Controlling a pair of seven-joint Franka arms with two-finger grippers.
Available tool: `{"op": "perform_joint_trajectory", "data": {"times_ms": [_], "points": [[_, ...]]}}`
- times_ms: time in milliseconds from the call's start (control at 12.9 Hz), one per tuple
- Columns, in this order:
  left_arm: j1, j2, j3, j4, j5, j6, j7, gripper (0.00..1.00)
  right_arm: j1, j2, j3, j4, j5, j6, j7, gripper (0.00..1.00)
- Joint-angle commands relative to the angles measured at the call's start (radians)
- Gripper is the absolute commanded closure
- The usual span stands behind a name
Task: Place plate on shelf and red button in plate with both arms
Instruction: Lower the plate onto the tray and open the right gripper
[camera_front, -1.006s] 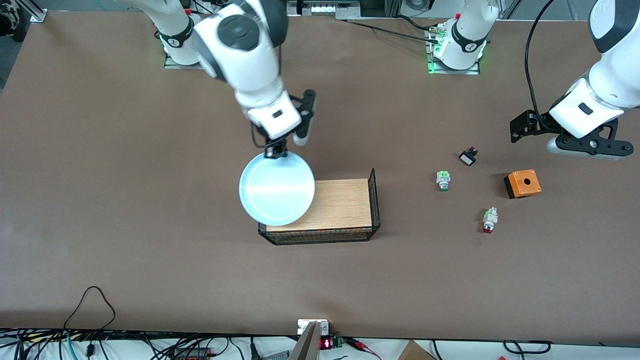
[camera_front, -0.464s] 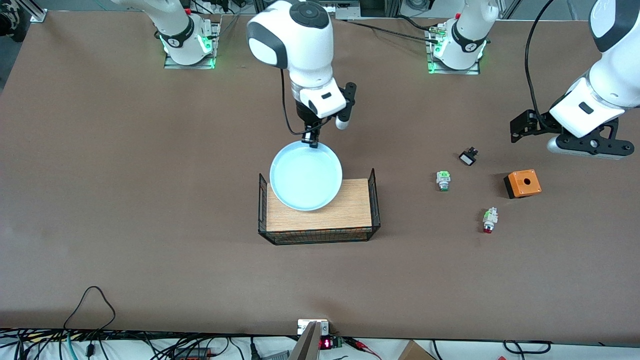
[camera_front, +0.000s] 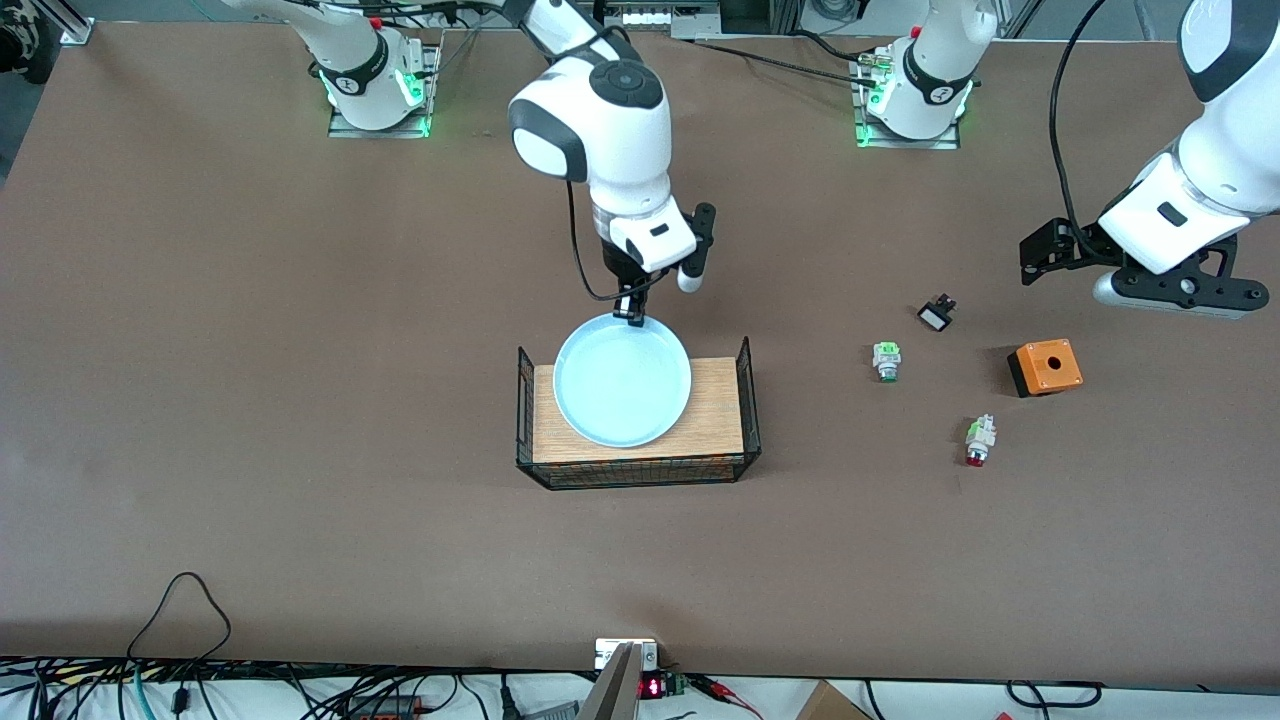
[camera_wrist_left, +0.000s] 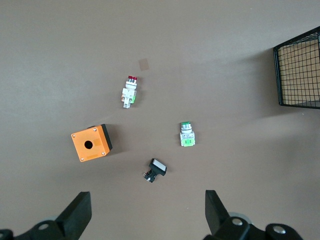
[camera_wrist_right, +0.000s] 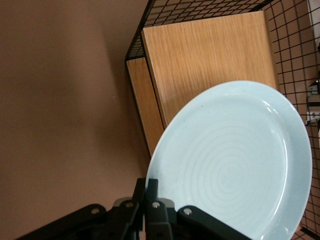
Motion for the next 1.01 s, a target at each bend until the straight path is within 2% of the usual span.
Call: {"op": "perform_joint_trajectory", "data": {"times_ms": [0,155,232,309,387,541,773,928], "points": [[-0.004,0.02,0.003,0.034,-0.024,-0.031,-0.012,0.0,-0.004,0.026,-0.001,0.005,-0.024,0.032,0.023,1.0],[-0.006,0.022,0.003,0.034,-0.021,-0.037,-0.015,0.0,-0.004,0.032,-0.001,-0.001,-0.023,0.04,0.025,1.0],[-0.006,0.029,0.003,0.034,-0.021,-0.038,-0.015,0.0,-0.004,0.032,-0.001,-0.001,-0.023,0.037,0.03,0.91],[-0.006,0.034,0.003,0.034,-0.009,-0.035,-0.009,0.0,-0.003,0.032,-0.001,-0.001,-0.023,0.035,0.046,0.42],[-0.007,0.048,0.003,0.035,-0.007,-0.035,-0.006,0.0,-0.003,0.032,-0.001,-0.001,-0.021,0.035,0.054,0.0],[-0.002,0.092,0.003,0.078,-0.012,-0.038,-0.006,0.0,-0.003,0.021,-0.001,0.0,-0.021,0.034,0.053,0.0],[0.01,0.117,0.004,0.08,-0.01,-0.037,0.004,0.0,-0.006,-0.026,-0.001,0.008,-0.008,-0.004,0.047,0.0],[0.011,0.155,0.004,0.069,-0.01,-0.028,0.003,0.0,-0.021,-0.086,-0.001,0.009,0.07,-0.09,0.082,0.0]]}}
